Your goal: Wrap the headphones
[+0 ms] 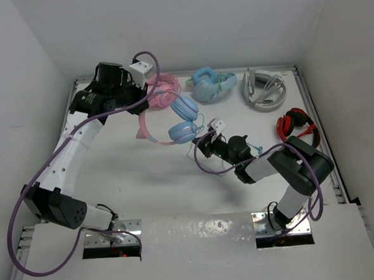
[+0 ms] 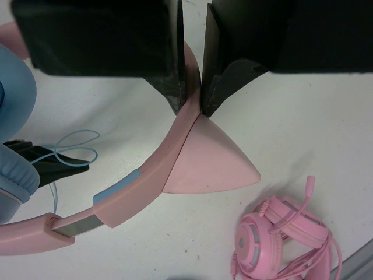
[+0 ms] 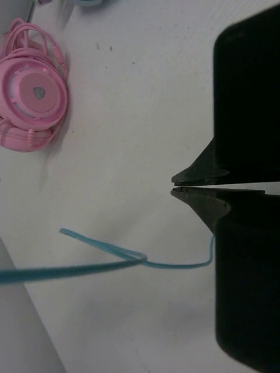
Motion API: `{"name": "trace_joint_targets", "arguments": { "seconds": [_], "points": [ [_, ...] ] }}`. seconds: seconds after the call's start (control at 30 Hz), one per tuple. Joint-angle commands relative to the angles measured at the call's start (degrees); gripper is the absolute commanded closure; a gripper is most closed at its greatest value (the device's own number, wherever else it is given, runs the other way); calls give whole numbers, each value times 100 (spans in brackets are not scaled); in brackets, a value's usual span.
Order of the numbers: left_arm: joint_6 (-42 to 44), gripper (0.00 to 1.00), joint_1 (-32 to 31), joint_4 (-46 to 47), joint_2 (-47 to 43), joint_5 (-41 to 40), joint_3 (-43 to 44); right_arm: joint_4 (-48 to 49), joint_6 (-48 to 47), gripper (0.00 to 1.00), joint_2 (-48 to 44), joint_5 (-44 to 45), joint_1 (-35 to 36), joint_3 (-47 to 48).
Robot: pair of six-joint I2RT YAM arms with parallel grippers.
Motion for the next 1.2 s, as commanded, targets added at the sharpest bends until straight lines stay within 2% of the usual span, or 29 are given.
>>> {"name": "trace_joint_targets", "arguments": {
  "seconds": [0.0,0.1,0.23,0.4,0.43,0.47,0.6,0.67,0.73,0.8,0.83,0.87,0.9,0.97,1.1,1.17],
  "points": [
    [-274,100,124,438,-92,218,208,513,392,100,-270,-96,-14,-27],
    [-283,100,264,438,-145,227,225,488,375,100,-498,133,-14,-202],
    [-283,100,352,429,-154,183,243,-179,42,54,-982,107,-14,-360],
    [-335,100,370,491,-154,218,269,-392,-170,41,-1746,37,-14,-853],
    [-335,100,370,508,-154,227,261,-400,-187,37,-1826,-24,-14,-879],
    [-335,100,370,500,-145,236,269,-522,-170,29,-1861,-129,-14,-862],
    [-362,100,370,535,-136,280,191,-928,216,10,-1372,-745,-5,-37],
    [-379,100,370,544,-145,297,173,-658,567,10,-1055,-728,-5,323],
    [-414,100,370,535,-136,332,173,-218,891,11,-527,-676,-5,465],
    [-423,100,370,535,-127,420,164,476,1138,23,-158,-527,-5,658],
    [-415,100,379,518,-127,542,164,661,1366,32,157,-422,-5,746],
    [-415,100,370,509,-127,596,173,915,1464,45,299,-377,-5,895],
    [-388,100,370,456,-110,727,207,1014,1561,73,422,-298,-5,948],
    [-362,100,405,334,-110,859,252,1426,1816,98,625,149,-32,853],
    [-230,100,493,236,-154,931,261,1990,1694,100,241,774,-216,186],
    [-117,100,511,271,-189,703,103,1693,1142,100,-549,1299,-347,-219]
  ]
}}
